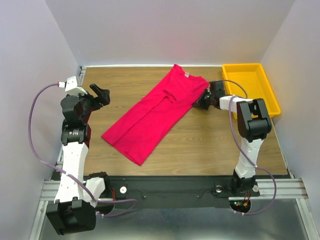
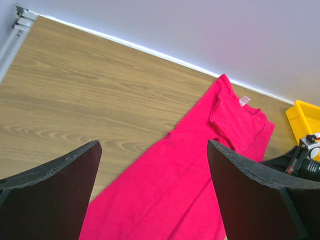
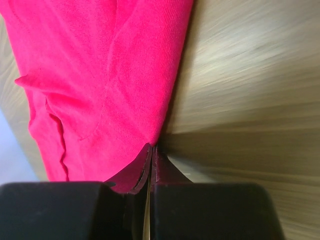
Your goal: Fold and stack the t-shirts
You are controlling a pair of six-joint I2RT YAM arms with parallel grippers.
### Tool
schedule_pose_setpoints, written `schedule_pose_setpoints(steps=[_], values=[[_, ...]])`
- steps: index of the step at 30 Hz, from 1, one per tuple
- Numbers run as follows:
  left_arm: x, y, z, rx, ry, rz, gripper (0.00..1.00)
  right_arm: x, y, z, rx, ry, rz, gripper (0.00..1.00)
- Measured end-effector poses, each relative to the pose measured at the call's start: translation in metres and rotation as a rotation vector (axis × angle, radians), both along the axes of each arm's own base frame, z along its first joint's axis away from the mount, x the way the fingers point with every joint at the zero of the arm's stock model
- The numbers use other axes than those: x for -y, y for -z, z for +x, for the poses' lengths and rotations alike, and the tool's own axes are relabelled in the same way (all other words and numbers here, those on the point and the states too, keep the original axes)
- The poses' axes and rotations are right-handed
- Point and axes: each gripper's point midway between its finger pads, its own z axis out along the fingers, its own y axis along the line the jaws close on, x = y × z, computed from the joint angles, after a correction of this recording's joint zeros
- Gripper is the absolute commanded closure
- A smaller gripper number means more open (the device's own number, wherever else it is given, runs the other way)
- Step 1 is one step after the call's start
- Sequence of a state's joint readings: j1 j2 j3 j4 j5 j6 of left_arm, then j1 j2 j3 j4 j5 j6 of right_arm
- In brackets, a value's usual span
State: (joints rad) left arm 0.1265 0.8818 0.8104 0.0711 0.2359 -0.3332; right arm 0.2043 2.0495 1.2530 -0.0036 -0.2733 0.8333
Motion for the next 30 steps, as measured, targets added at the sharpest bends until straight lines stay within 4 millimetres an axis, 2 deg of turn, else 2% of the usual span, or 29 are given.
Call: schedule_pose_setpoints(steps=[2, 3, 5, 6, 7, 8, 12, 16, 17, 20, 23, 26, 28, 30], values=[[0.004, 0.004, 0.001, -0.011, 0.019, -0.013, 0.02, 0.026, 0.0, 0.004, 0.004, 0.019, -0.028, 0.99], [0.005, 0.005, 0.002, -0.016, 0.025, -0.016, 0.02, 0.035, 0.001, 0.006, 0.005, 0.025, -0.034, 0.95], [0.009, 0.013, 0.005, -0.034, 0.051, -0.033, 0.02, 0.056, 0.001, 0.008, 0.009, 0.02, -0.051, 0.84], [0.012, 0.016, 0.006, -0.045, 0.064, -0.04, 0.02, 0.064, 0.0, 0.009, 0.012, 0.01, -0.063, 0.72], [0.014, 0.022, 0.008, -0.063, 0.077, -0.048, 0.02, 0.071, -0.001, 0.01, 0.01, 0.007, -0.071, 0.66], [0.017, 0.029, 0.009, -0.085, 0.095, -0.059, 0.02, 0.074, -0.003, 0.01, 0.012, -0.007, -0.074, 0.58], [0.025, 0.062, 0.016, -0.194, 0.145, -0.088, 0.02, 0.076, -0.014, 0.006, 0.055, -0.153, -0.084, 0.41], [0.029, 0.11, 0.018, -0.368, 0.178, -0.116, 0.02, 0.061, -0.022, -0.028, 0.071, -0.345, -0.064, 0.33], [0.031, 0.124, 0.017, -0.427, 0.188, -0.124, 0.02, 0.057, -0.027, -0.044, 0.083, -0.418, -0.058, 0.33], [0.031, 0.145, 0.015, -0.52, 0.203, -0.128, 0.02, 0.048, -0.043, -0.067, 0.142, -0.561, -0.068, 0.33], [0.03, 0.153, 0.016, -0.569, 0.213, -0.115, 0.06, 0.037, -0.064, -0.08, 0.264, -0.724, -0.141, 0.33], [0.028, 0.159, 0.022, -0.599, 0.223, -0.089, 0.11, -0.008, -0.083, -0.107, 0.437, -0.988, -0.239, 0.32], [0.025, 0.165, 0.024, -0.621, 0.223, -0.074, 0.11, -0.038, -0.086, -0.13, 0.539, -1.153, -0.281, 0.31], [0.022, 0.173, 0.024, -0.648, 0.214, -0.059, 0.13, -0.074, -0.084, -0.169, 0.653, -1.371, -0.309, 0.31]])
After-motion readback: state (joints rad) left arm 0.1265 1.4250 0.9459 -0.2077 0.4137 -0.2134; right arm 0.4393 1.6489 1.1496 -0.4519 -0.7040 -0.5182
